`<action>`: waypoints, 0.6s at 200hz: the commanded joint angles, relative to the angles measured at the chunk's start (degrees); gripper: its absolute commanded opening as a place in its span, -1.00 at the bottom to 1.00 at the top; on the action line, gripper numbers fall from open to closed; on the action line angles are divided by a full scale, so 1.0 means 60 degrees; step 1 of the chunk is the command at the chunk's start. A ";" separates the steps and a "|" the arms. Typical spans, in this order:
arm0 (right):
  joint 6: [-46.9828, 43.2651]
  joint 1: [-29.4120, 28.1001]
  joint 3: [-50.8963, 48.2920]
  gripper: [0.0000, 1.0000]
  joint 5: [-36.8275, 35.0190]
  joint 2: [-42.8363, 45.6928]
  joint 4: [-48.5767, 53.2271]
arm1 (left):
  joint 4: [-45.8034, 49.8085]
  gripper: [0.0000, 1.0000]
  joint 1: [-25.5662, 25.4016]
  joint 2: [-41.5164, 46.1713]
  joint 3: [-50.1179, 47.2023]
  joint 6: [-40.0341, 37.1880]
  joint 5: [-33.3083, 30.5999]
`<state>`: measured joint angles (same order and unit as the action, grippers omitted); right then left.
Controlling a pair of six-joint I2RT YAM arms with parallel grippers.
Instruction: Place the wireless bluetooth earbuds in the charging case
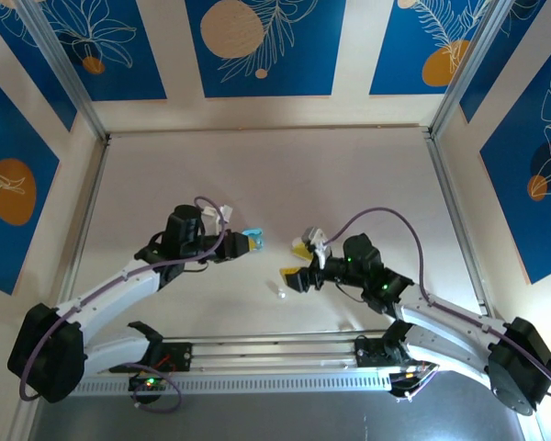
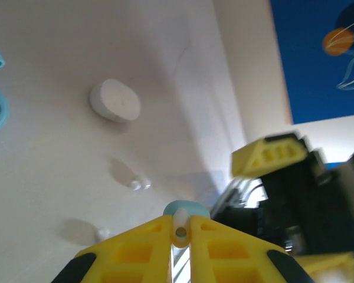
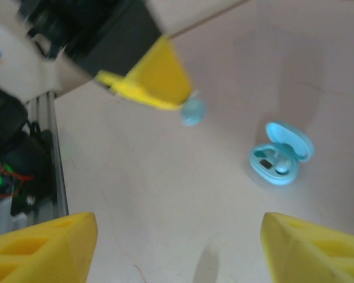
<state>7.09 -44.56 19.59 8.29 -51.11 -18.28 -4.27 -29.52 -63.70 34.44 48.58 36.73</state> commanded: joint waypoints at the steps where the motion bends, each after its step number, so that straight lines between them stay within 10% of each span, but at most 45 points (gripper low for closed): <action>1: -0.1987 -0.0329 -0.0218 0.48 -0.0446 -0.0012 -0.1469 | -0.0996 -0.76 0.0437 0.0289 -0.0089 0.1259 0.1431; 120: -0.3628 -0.1105 -0.0079 0.21 -0.1598 -0.1991 -0.5108 | -0.4392 -0.80 0.0935 0.0206 -0.1324 0.3921 0.2286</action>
<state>-12.01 -50.22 17.89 2.96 -60.71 -40.97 -23.77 -24.75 -62.52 28.18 68.10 48.49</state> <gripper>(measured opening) 0.625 0.102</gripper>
